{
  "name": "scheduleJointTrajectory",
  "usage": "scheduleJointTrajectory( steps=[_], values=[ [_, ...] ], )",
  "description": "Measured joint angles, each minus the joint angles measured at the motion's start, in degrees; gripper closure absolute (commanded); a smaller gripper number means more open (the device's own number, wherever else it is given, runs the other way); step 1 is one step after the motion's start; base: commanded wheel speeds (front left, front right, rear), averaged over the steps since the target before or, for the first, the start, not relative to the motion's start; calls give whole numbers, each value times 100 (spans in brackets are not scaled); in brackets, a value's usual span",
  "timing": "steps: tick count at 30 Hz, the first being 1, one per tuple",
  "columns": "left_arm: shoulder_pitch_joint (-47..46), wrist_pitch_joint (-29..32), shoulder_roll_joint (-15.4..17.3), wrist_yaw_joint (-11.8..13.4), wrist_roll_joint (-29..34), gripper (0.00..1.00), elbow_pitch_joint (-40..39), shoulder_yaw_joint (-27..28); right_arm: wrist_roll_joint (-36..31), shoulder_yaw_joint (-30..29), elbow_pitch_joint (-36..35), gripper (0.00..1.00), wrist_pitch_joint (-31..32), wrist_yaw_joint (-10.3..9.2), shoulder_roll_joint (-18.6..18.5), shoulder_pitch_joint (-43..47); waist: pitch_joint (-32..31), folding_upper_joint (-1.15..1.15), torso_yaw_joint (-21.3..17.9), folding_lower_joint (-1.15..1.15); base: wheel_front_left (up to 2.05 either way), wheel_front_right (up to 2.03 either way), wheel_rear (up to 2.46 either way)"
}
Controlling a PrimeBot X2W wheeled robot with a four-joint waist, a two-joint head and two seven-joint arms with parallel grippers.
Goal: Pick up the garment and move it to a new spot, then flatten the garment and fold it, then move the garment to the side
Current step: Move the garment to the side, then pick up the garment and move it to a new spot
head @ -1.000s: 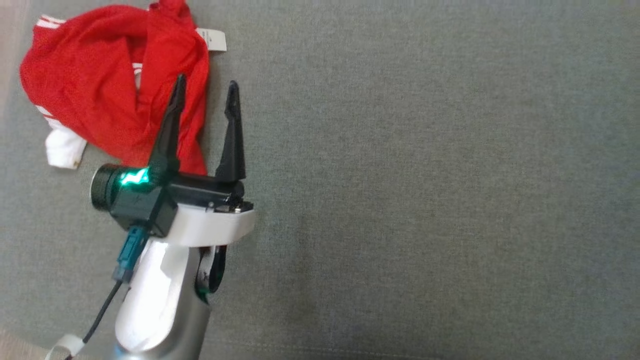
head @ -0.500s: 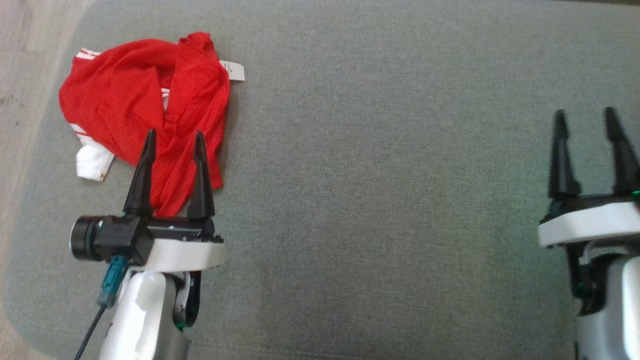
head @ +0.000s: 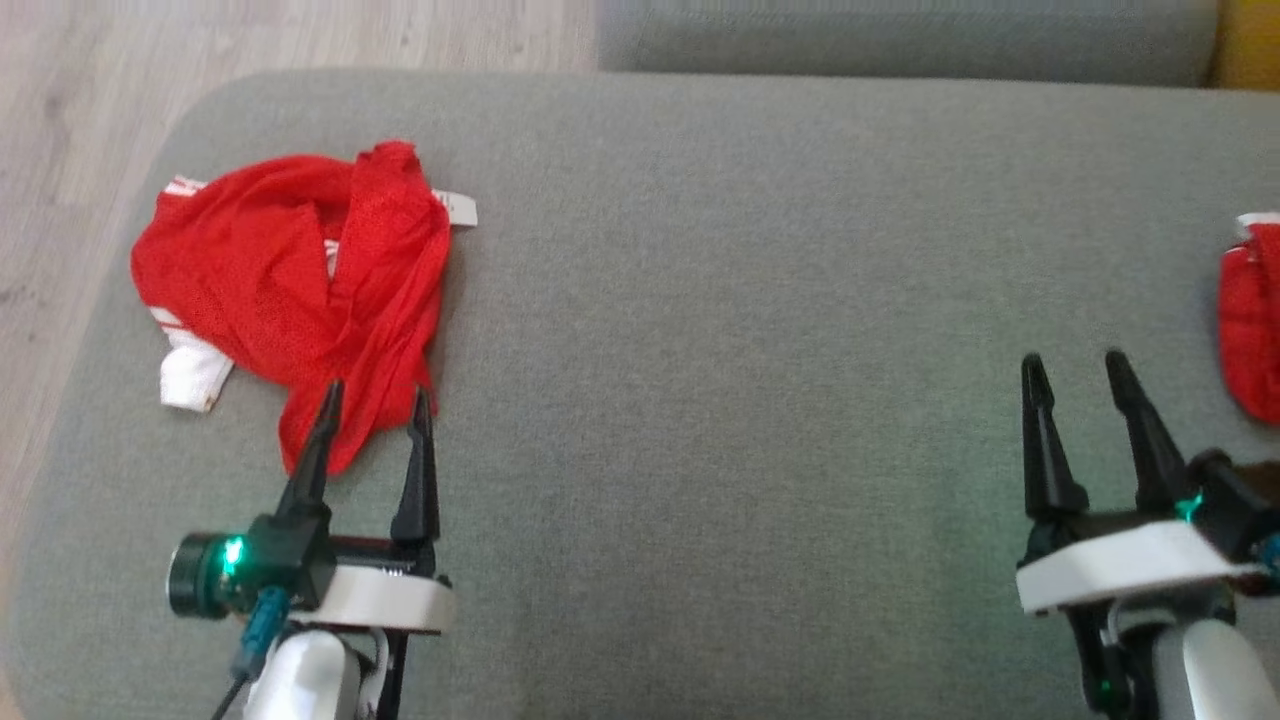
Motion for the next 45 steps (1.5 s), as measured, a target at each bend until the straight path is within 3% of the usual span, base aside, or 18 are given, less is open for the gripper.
scheduleJointTrajectory(
  steps=[11, 27, 34, 45],
  values=[
    [241, 0, 48, 5, -1, 0, 369, -75, 132, 13, 48, 0, -2, 0, 11, 414, -441, 0, -139, 0, 0, 0, 0],
    [225, 109, 102, 116, -81, 0, 441, -66, 77, 99, -45, 0, 64, 0, 15, 479, -446, 0, -105, 0, 0, 0, 0],
    [92, 100, 94, 140, -288, 0, 503, 14, -25, 66, -209, 0, 120, 0, 16, 467, -390, 0, 251, 0, 0, 0, 0],
    [-166, 24, 47, 167, -287, 0, 94, 144, -121, 183, -465, 0, 289, 0, 16, 305, -306, 0, 1410, 1, 0, 0, 0]
  ],
)
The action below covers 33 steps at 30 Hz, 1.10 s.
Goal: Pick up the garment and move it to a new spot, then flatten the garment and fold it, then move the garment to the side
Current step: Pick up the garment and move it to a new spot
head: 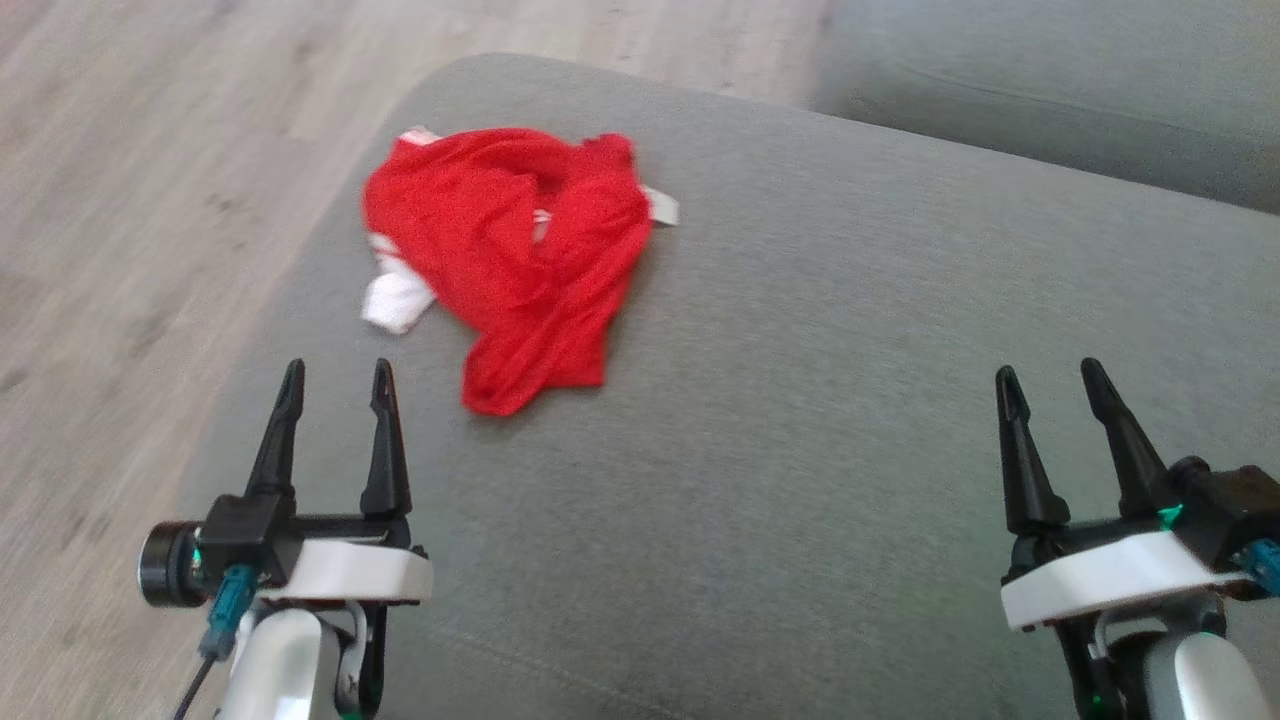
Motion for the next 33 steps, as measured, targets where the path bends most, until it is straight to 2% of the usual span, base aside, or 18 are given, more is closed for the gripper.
scheduleJointTrajectory(
  steps=[8, 14, 18, 22, 23, 26, 33],
  values=[
    [52, -8, -67, -9, 26, 0, -53, 202, -56, 105, -74, 0, 79, 0, 0, -64, 41, 0, 766, 0, 0, 0, 0],
    [52, -8, -105, -19, 26, 0, -27, 364, -110, 133, -151, 0, 132, 0, 0, -82, 153, 0, 1016, 0, 0, 0, 0],
    [44, -8, -146, -69, 26, 0, -9, 393, -165, 164, -207, 0, 244, 0, 0, -185, 275, 0, 1000, 0, 0, 0, 0],
    [-93, -8, -152, -237, 32, 0, 166, 396, -312, 193, -374, 0, 387, 0, 0, -327, 492, 0, 912, 0, 0, 0, 0],
    [-366, -8, -149, -359, 97, 0, 342, 368, -463, 203, -498, 0, 506, 0, 0, -421, 663, 0, 853, 0, 0, 0, 0],
    [-1013, -9, -153, -494, 129, 0, 636, 330, -650, 233, -717, 0, 689, 0, -2, -605, 966, 0, 757, 1, 0, 0, 0],
    [-2491, -24, -65, -727, 166, 0, 1951, 163, -825, 364, -1063, 0, 913, 0, -156, -1128, 1711, 0, 397, 2, 0, 0, 0]
  ],
)
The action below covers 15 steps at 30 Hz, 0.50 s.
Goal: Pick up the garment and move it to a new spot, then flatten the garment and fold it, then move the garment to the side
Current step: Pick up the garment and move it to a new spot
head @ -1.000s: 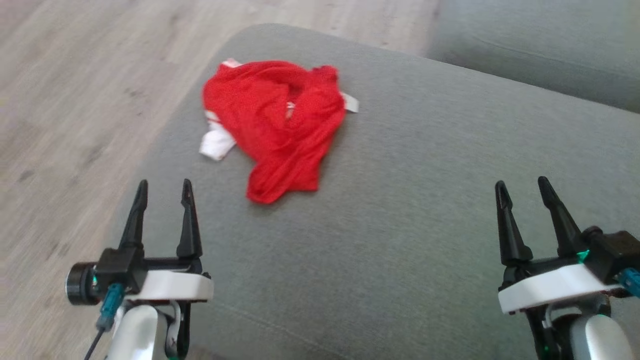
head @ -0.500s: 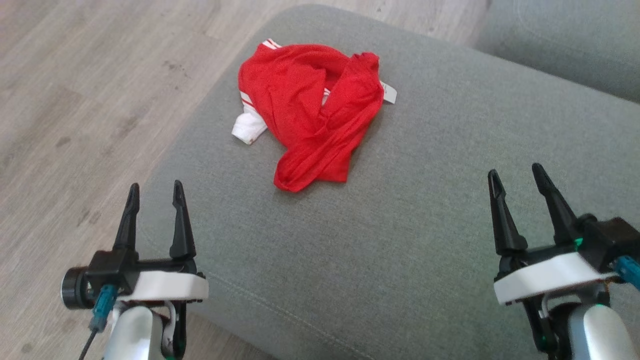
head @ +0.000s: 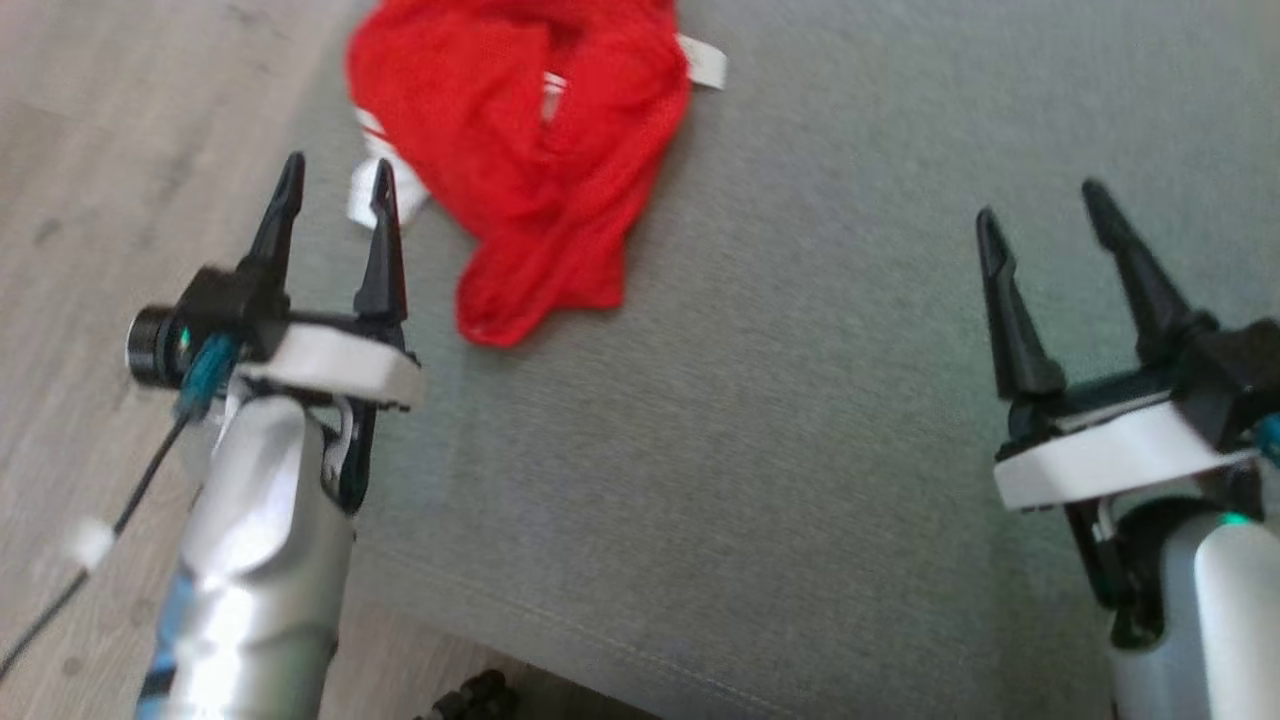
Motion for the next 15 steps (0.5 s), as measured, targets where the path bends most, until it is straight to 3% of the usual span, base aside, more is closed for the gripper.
scheduleJointTrajectory(
  steps=[4, 7, 14, 15],
  values=[
    [-534, 322, 64, -93, -130, 0, 1141, -231, 0, -40, -42, 0, 16, 0, -26, -103, 279, 0, -289, 0, 0, 0, 0],
    [-861, 913, 114, -99, -286, 0, 1828, -452, 0, -89, -59, 0, 24, 0, -26, -100, 455, 0, -452, -1, 0, 0, 0],
    [-1450, 1631, 261, -143, -821, 0, 2374, -814, 1, -135, -56, 0, 22, 0, -25, -99, 614, 0, -620, -2, 0, 0, 0],
    [-1509, 1711, 279, -144, -894, 36, 2426, -876, 1, -136, -52, 0, 21, 0, -25, -99, 614, 0, -623, -2, 0, 0, 0]
  ],
)
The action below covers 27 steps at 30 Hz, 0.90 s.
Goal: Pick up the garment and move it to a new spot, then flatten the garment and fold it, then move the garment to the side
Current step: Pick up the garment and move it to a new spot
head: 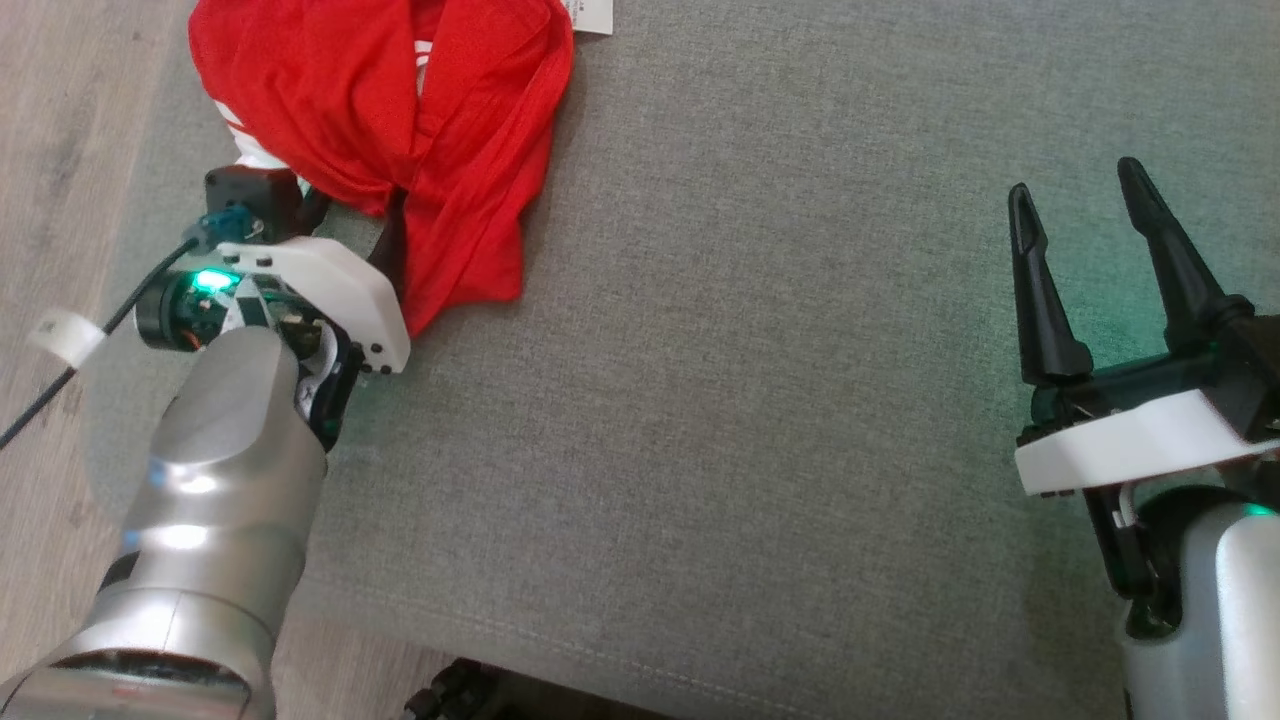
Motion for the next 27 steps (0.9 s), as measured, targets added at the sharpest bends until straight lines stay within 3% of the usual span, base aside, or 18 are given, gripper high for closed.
scheduleJointTrajectory(
  steps=[1, 4, 6, 10, 13, 16, 23, 27],
  values=[
    [-32, 58, 16, 0, -76, 100, 23, -71, 0, 0, 8, 0, -1, 0, 0, 0, -5, 0, -2, 0, 0, 0, 0],
    [-58, -15, 23, -2, -249, 100, 33, -247, 11, -1, 36, 0, -10, 0, 2, -1, -33, 0, -5, 0, 0, 0, 0],
    [-41, -385, 65, 15, -240, 100, 77, -261, 16, 1, 79, 0, -21, 0, 3, -1, -70, 0, -9, 0, 0, 0, 0],
    [172, -1306, 281, 278, -210, 100, 111, -203, 21, 14, 197, 0, -129, 0, 15, 1, -227, 0, -58, 0, 0, 0, 0],
    [332, -1608, 369, 450, -213, 100, -66, -52, 87, 3, 305, 0, -247, 0, 36, 10, -404, 0, -120, 0, 0, 0, 0],
    [514, -1667, 439, 643, -211, 100, -657, 101, 148, -42, 403, 0, -347, 0, 52, 56, -625, 0, -183, 0, 0, 0, 0],
    [1654, -1685, 595, 1078, -2, 100, -2839, 505, 320, -79, 593, 0, -531, 0, 110, 432, -1209, 0, -362, 0, 0, 0, 0],
    [2431, -1685, 566, 1136, 25, 100, -3633, 515, 515, -91, 655, 0, -625, 0, 127, 544, -1518, 0, -534, -1, 0, 0, 0]
  ],
)
